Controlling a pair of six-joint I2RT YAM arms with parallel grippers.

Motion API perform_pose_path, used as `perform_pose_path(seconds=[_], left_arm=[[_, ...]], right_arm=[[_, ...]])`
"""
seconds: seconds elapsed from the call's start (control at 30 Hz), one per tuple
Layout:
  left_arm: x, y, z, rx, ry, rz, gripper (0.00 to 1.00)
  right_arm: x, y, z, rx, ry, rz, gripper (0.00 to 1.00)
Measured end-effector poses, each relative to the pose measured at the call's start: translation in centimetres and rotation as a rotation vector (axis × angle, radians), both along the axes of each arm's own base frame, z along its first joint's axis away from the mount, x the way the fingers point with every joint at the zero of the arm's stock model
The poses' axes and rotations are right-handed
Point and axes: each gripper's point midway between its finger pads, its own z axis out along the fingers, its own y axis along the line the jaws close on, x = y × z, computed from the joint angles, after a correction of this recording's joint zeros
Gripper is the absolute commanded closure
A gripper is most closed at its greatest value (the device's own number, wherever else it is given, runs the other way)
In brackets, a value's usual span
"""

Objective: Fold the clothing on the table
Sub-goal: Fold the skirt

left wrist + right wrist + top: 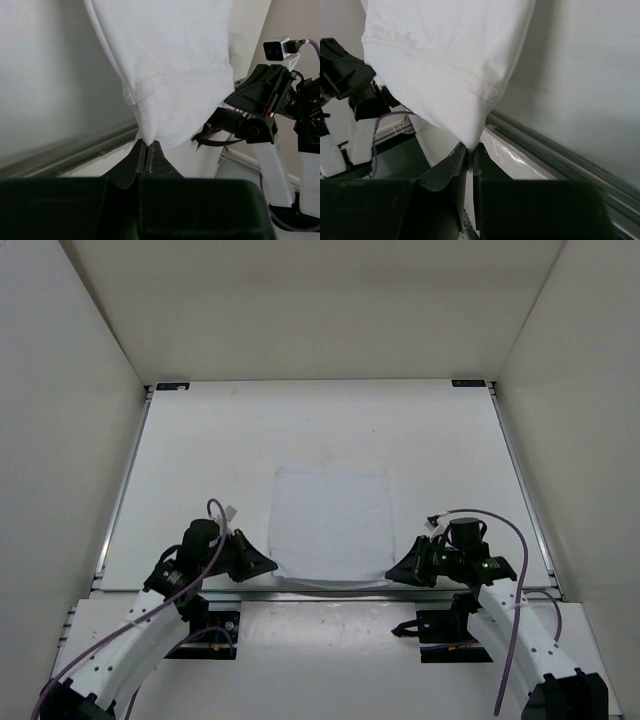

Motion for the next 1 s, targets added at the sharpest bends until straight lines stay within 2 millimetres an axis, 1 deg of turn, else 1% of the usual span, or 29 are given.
perform_pose_path(seconds=[0.1, 0.17, 0.27, 0.33, 0.37, 0.4, 0.47, 0.5, 0.53, 0.57, 0.6, 0.67, 0.73, 0.77, 0.83, 0.93, 1.0], left_arm=[[-1.8, 0.4, -1.0, -0.027, 0.047, 0.027, 1.00], [-2.1, 0.5, -1.0, -0.046, 0.074, 0.054, 1.00], [-1.5, 0.6, -1.0, -0.046, 0.115, 0.089, 1.00], [-0.2, 0.9, -0.9, -0.019, 0.164, 0.125, 1.00], [0.9, 1.0, -0.4, -0.007, 0.184, 0.149, 1.00], [2.3, 1.2, 0.3, 0.002, 0.180, 0.174, 1.00], [5.7, 1.3, 2.2, 0.017, 0.134, 0.213, 1.00], [7.7, 1.1, 3.3, 0.013, 0.107, 0.222, 1.00], [9.3, 0.9, 3.9, 0.010, 0.085, 0.224, 1.00], [11.2, 0.8, 4.5, 0.005, 0.065, 0.230, 1.00], [12.8, 0.8, 4.6, 0.006, 0.060, 0.234, 1.00], [16.1, 0.8, 3.7, 0.020, 0.076, 0.237, 1.00], [19.1, 0.7, 2.2, 0.036, 0.096, 0.236, 1.00], [20.3, 0.6, 1.3, 0.043, 0.111, 0.234, 1.00], [22.4, 0.4, -0.3, 0.051, 0.139, 0.228, 1.00], [24.5, 0.0, -2.2, 0.043, 0.166, 0.221, 1.00], [25.2, -0.1, -3.3, 0.035, 0.186, 0.221, 1.00]], right_arm=[[-1.7, -0.2, -0.5, 0.019, 0.048, -0.019, 1.00], [-2.0, 0.1, 0.0, 0.058, 0.056, -0.024, 1.00], [-1.6, 0.9, 1.3, 0.139, 0.068, -0.031, 1.00], [-0.7, 1.3, 2.4, 0.205, 0.068, -0.040, 1.00], [0.2, 1.3, 3.0, 0.240, 0.070, -0.057, 1.00], [1.4, 1.1, 3.5, 0.265, 0.072, -0.082, 1.00], [4.1, 0.3, 4.3, 0.307, 0.086, -0.145, 1.00], [5.7, -0.3, 4.8, 0.317, 0.084, -0.176, 1.00], [7.2, -0.9, 5.2, 0.324, 0.083, -0.199, 1.00], [9.1, -1.5, 5.7, 0.331, 0.075, -0.213, 1.00], [11.0, -2.0, 6.2, 0.333, 0.065, -0.218, 1.00], [14.8, -2.7, 6.8, 0.327, 0.027, -0.207, 1.00], [18.3, -3.2, 7.1, 0.316, -0.025, -0.189, 1.00], [19.9, -3.4, 7.1, 0.310, -0.045, -0.182, 0.99], [22.7, -3.8, 6.5, 0.303, -0.060, -0.171, 1.00], [25.6, -4.0, 4.5, 0.291, -0.046, -0.162, 1.00], [26.4, -3.8, 3.2, 0.281, -0.024, -0.157, 1.00]])
